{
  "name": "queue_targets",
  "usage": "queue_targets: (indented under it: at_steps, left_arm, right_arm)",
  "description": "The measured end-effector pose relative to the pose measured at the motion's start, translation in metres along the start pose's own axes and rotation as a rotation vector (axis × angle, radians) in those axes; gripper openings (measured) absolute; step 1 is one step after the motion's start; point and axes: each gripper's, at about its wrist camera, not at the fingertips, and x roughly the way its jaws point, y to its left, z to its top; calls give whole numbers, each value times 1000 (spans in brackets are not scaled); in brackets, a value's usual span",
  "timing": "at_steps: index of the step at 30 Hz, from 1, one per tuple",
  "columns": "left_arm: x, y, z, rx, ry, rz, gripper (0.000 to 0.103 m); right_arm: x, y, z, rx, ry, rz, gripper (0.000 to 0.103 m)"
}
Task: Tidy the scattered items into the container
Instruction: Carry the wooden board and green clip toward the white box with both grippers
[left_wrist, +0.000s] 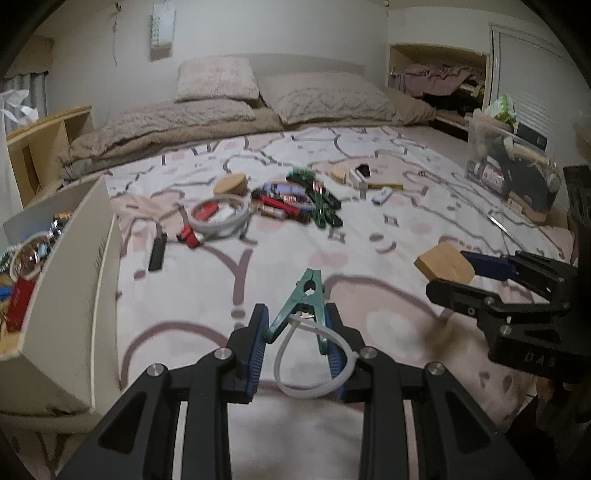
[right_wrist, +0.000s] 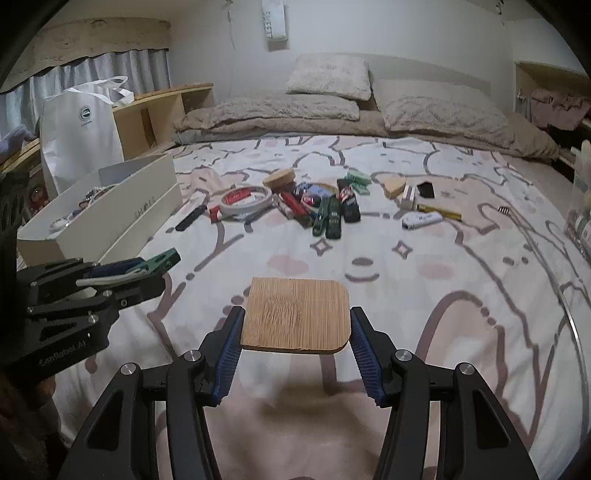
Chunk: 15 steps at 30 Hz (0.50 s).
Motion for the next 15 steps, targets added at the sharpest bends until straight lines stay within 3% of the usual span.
queue_targets:
  at_steps: [15]
  left_arm:
    - [-34,14,63,-1,-138,6,30]
  right_arm:
    - [-29,11,65,-51,-127,-22,57]
